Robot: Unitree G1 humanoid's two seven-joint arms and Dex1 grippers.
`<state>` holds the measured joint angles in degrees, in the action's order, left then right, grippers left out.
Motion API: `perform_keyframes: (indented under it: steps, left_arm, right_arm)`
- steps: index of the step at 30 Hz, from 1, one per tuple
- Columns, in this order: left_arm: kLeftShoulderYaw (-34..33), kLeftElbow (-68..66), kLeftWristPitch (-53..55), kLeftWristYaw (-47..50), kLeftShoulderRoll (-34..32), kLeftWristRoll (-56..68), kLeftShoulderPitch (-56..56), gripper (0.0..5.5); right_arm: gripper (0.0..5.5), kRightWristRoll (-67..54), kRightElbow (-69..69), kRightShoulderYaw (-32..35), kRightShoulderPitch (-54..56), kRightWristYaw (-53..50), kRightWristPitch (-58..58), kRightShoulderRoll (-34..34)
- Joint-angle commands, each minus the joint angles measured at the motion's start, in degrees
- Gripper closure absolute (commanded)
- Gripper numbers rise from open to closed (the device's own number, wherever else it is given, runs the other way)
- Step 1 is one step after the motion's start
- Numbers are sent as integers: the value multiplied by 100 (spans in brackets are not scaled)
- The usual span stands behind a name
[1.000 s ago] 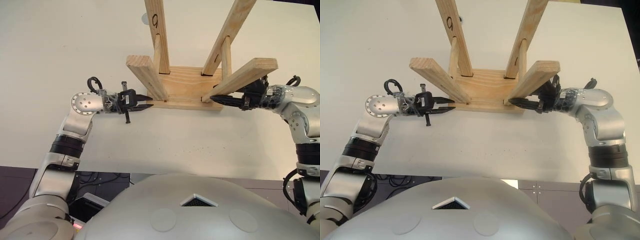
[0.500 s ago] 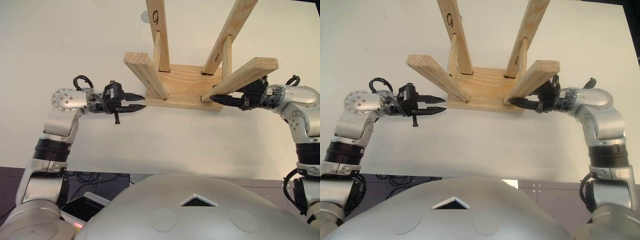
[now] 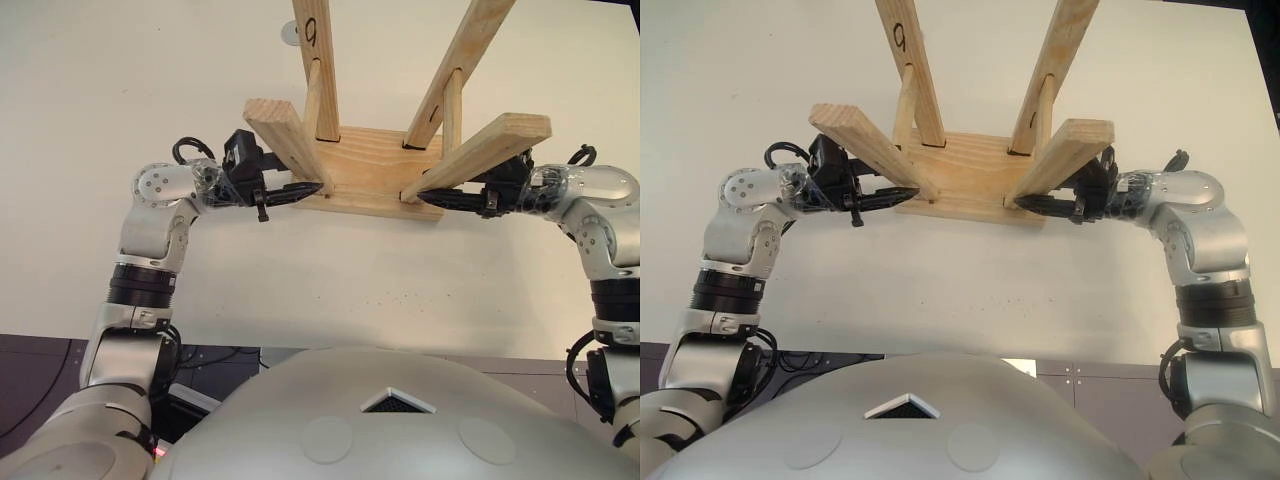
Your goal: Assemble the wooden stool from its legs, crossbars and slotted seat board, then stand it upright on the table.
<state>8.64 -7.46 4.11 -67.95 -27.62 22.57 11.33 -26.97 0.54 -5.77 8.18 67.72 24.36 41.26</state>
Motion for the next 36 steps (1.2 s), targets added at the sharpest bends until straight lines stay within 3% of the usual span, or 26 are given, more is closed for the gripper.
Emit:
perform_keyframes:
  steps: [1,3,5,8,10,14,18,21,23,30,36]
  left_arm:
    - [-12,19,3,-127,-84,-49,50,397]
    - [8,106,198,-207,-192,-11,-1,405]
    - [-111,726,1383,-87,-351,614,-89,411]
    - [-770,1555,4089,650,-637,2561,247,418]
    - [-1360,1250,5902,1269,-802,3924,919,421]
    - [-1555,163,7530,1815,-877,3933,1882,439]
    - [-1052,-1009,7556,2109,-582,3097,2205,440]
    - [-887,-1981,7039,2080,-319,2580,2289,358]
    - [-1139,-2502,6854,1963,-159,2565,2539,322]
    - [-1853,-2675,6279,1126,-364,2684,2533,211]
    - [-2006,-2152,6523,1042,-207,2769,2281,102]
  right_arm:
    - [382,174,-188,-178,-168,-14,256,27]
    - [382,23,-50,-126,-199,18,434,51]
    - [382,-560,344,88,-219,16,1142,97]
    - [382,-2525,796,887,149,-339,3449,177]
    - [385,-3635,728,1269,658,-488,5074,360]
    - [428,-3236,-564,1626,2045,-1344,6691,-333]
    - [432,-1972,-2538,1617,2892,-2696,6536,-1199]
    - [343,-1541,-3755,1691,3208,-3116,6059,-1401]
    - [299,-1501,-4145,1844,3361,-3169,6004,-1416]
    - [169,-2165,-3840,2420,3361,-2392,6432,-1028]
    - [53,-2003,-3511,2324,3097,-2226,6280,-978]
